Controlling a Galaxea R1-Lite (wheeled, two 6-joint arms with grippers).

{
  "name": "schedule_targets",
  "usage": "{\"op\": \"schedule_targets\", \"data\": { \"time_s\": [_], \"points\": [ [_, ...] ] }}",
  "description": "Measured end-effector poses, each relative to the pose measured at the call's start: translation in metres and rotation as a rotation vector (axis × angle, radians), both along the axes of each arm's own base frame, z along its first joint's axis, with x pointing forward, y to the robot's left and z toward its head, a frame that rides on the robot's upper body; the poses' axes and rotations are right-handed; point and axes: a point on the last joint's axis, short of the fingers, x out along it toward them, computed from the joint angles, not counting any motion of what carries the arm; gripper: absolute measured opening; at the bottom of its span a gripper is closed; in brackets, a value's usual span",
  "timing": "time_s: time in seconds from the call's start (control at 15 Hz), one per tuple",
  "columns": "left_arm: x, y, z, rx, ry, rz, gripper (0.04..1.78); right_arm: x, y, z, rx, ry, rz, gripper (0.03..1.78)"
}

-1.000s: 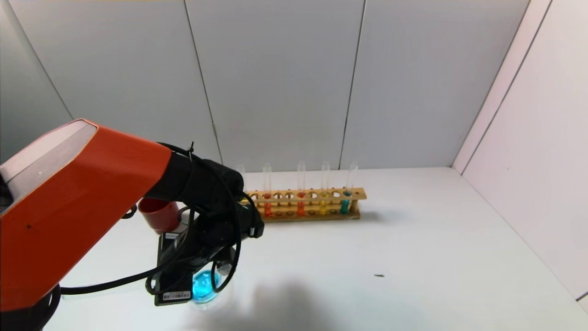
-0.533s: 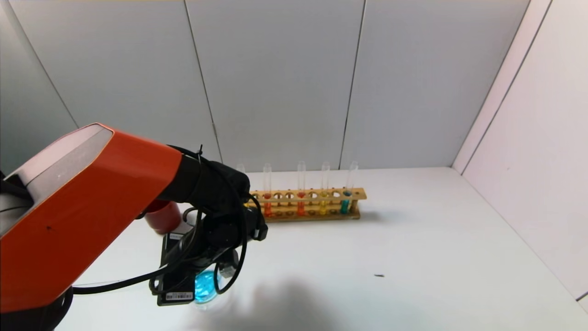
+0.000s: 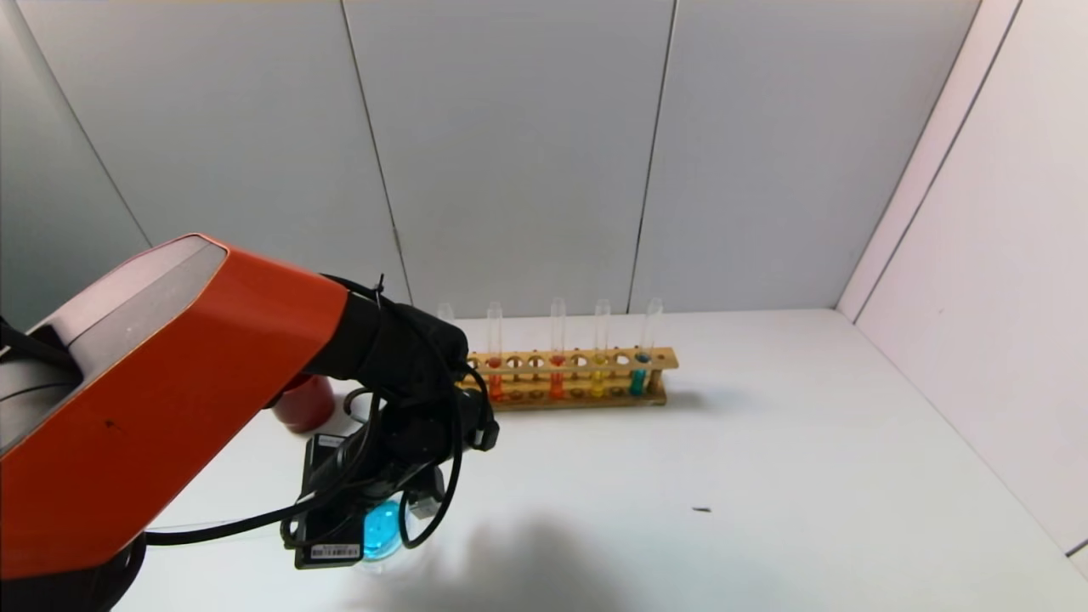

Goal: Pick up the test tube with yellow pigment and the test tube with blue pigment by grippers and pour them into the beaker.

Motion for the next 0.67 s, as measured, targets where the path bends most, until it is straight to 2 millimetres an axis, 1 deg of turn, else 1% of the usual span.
{"op": "schedule_targets", "data": {
  "time_s": [0.27, 0.4, 0.53, 0.67],
  "points": [
    [-0.002, 0.001, 0.000, 0.004, 0.005, -0.001, 0.33, 0.000, 0.000, 0.000, 0.000, -0.001, 0.000, 1.70],
    [-0.003, 0.001, 0.004, -0.005, -0.007, 0.000, 0.33, 0.000, 0.000, 0.000, 0.000, 0.000, 0.000, 1.70],
    [-0.002, 0.002, 0.014, -0.040, -0.046, 0.010, 0.33, 0.000, 0.000, 0.000, 0.000, -0.001, 0.000, 1.70],
    [-0.004, 0.006, 0.029, -0.089, -0.083, 0.033, 0.33, 0.000, 0.000, 0.000, 0.000, 0.000, 0.000, 1.70]
  ]
}}
